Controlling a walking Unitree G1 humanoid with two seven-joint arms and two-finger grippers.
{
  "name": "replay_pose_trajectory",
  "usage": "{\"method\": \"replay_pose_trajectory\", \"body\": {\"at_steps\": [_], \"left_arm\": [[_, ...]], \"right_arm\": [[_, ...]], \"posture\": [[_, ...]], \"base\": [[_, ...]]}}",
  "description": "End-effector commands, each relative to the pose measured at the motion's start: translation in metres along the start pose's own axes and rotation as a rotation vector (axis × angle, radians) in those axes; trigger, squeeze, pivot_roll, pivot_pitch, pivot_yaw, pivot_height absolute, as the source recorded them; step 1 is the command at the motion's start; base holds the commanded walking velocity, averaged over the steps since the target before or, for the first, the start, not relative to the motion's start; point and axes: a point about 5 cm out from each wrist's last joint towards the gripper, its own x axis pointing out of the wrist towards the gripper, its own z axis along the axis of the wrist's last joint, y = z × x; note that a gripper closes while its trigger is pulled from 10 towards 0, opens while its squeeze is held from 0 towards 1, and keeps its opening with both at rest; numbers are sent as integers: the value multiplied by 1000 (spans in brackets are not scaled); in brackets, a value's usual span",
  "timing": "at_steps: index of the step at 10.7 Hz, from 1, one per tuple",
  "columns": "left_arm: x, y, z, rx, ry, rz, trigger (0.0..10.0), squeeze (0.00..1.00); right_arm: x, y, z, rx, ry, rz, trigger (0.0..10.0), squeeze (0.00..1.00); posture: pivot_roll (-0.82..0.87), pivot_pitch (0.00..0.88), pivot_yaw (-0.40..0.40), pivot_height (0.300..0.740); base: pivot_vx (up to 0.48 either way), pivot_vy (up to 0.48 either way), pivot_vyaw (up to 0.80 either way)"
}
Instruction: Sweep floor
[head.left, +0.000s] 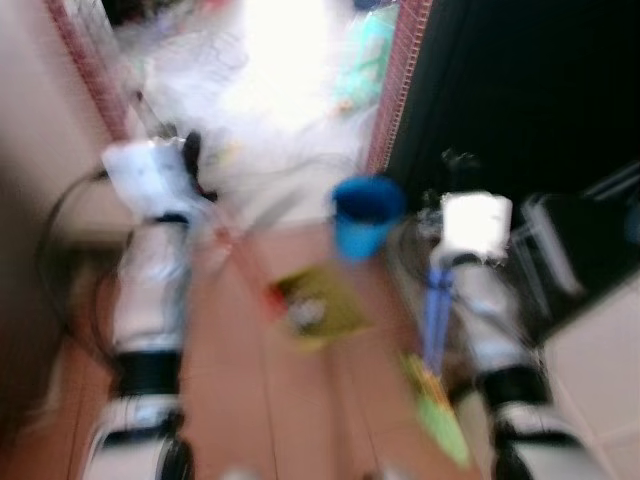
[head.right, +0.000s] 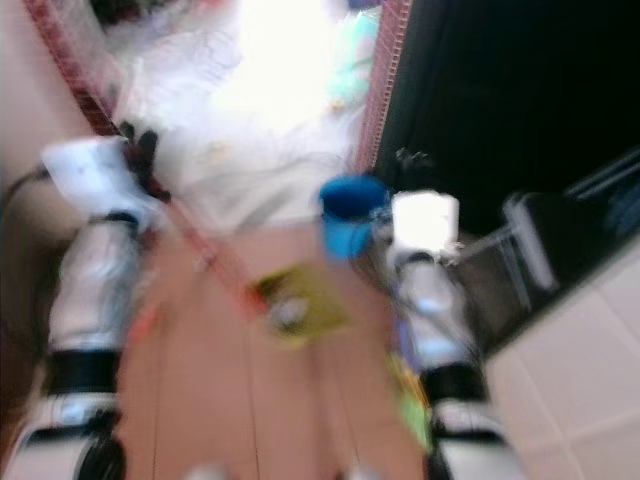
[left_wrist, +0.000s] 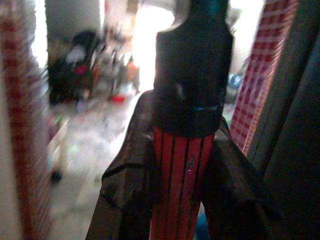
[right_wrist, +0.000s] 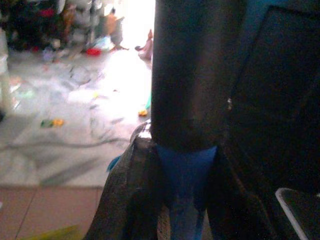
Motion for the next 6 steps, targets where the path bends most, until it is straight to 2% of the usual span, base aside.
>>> {"method": "replay_pose_trajectory", "body": {"at_steps": [1, 3, 5, 6], "left_arm": [[8, -20, 29, -61, -135, -49, 10000, 0], [13, -18, 44, -64, -186, -39, 10000, 0], [15, -17, 47, -57, -198, -29, 10000, 0], [16, -16, 46, -58, -199, -30, 10000, 0]], "right_arm": [[-1, -17, -1, -47, 3, -35, 10000, 0], [0, -16, -1, -49, 2, -32, 10000, 0], [-1, -16, -2, -49, 1, -31, 10000, 0], [-1, -16, -2, -51, 1, -31, 10000, 0]], "posture": [[-21, 0, 0, 740], [-22, 0, 0, 740], [-21, 0, 0, 740], [-23, 0, 1, 740]], "base": [[398, 270, 0], [398, 268, 0], [399, 264, 0], [428, 0, 0]]}}
